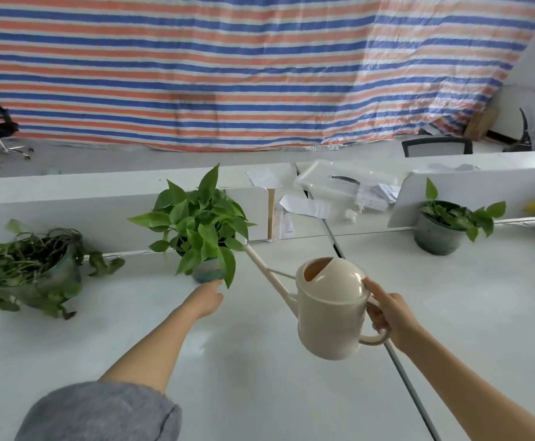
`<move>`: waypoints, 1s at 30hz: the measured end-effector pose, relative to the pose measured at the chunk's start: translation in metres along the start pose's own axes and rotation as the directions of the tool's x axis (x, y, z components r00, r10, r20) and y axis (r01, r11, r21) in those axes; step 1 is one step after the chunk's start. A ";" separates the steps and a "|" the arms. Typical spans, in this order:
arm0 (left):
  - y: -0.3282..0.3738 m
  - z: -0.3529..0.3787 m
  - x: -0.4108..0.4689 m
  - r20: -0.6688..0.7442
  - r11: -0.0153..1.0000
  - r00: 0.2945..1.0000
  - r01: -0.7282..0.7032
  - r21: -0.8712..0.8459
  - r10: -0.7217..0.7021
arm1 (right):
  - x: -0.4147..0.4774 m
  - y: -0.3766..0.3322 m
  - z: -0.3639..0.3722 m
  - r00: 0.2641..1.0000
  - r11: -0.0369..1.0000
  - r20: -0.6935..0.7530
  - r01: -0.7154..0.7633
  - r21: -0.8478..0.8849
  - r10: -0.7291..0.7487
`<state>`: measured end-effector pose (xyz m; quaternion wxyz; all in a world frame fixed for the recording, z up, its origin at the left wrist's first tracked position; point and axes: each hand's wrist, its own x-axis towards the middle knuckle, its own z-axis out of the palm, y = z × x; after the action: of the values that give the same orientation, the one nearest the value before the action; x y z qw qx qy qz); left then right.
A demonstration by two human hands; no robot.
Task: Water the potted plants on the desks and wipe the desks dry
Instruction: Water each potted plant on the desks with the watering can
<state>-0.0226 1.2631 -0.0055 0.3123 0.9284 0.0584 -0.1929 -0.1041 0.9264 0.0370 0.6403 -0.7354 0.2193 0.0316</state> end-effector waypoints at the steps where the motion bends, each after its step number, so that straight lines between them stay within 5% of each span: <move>1: 0.002 -0.001 0.008 -0.007 0.997 0.999 -0.040 0.066 0.041 | 0.003 -0.001 0.002 1.000 1.000 -0.010 -0.011 -0.001 0.011; 5: 0.016 -0.009 0.038 -0.036 0.966 0.975 -0.210 0.152 0.218 | 0.018 -0.008 0.014 0.997 0.998 -0.057 -0.060 0.014 0.060; 9: 0.035 -0.038 0.054 -0.136 0.947 0.937 -0.318 0.050 0.322 | 0.024 -0.013 0.025 0.991 0.995 -0.105 -0.081 0.054 0.086; 17: 0.035 -0.091 0.064 -0.086 0.887 0.959 -0.283 -0.365 0.270 | 0.028 -0.017 0.046 0.993 0.997 -0.096 -0.066 -0.028 0.063; 30: 0.033 -0.091 0.058 -0.087 0.884 0.963 -0.270 -0.382 0.256 | 0.021 -0.058 0.086 0.991 0.988 -0.123 0.034 -0.150 -0.053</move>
<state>0.0678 1.2910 0.0569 0.5132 0.8498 -0.0254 -0.1176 -0.0439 1.0081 0.0690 0.5694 -0.7859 0.2405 -0.0131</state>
